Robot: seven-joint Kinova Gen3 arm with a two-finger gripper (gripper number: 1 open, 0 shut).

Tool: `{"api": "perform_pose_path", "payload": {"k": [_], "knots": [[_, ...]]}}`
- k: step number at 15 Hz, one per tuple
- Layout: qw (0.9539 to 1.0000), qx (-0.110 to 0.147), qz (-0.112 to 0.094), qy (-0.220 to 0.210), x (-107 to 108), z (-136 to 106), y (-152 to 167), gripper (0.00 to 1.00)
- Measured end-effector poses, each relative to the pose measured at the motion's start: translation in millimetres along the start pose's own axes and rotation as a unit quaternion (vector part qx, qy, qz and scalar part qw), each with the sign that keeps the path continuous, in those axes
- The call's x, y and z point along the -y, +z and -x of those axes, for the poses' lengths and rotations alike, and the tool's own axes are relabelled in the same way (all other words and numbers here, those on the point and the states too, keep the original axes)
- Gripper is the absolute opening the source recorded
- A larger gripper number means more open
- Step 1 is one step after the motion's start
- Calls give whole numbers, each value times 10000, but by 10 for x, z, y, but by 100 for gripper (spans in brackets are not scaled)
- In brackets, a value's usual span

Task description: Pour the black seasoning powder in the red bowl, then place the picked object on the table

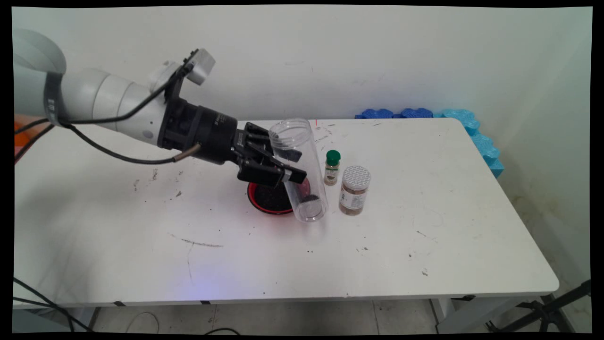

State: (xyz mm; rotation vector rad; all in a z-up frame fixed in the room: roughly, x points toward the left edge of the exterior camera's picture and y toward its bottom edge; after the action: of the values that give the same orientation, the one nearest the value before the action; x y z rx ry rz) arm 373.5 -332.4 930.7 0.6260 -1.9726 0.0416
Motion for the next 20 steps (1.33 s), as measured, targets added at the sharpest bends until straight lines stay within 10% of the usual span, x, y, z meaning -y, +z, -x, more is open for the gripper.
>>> {"api": "perform_pose_path", "payload": {"k": [20], "knots": [[9988, 219, -360, 258, 16, 335, 303, 0]]}}
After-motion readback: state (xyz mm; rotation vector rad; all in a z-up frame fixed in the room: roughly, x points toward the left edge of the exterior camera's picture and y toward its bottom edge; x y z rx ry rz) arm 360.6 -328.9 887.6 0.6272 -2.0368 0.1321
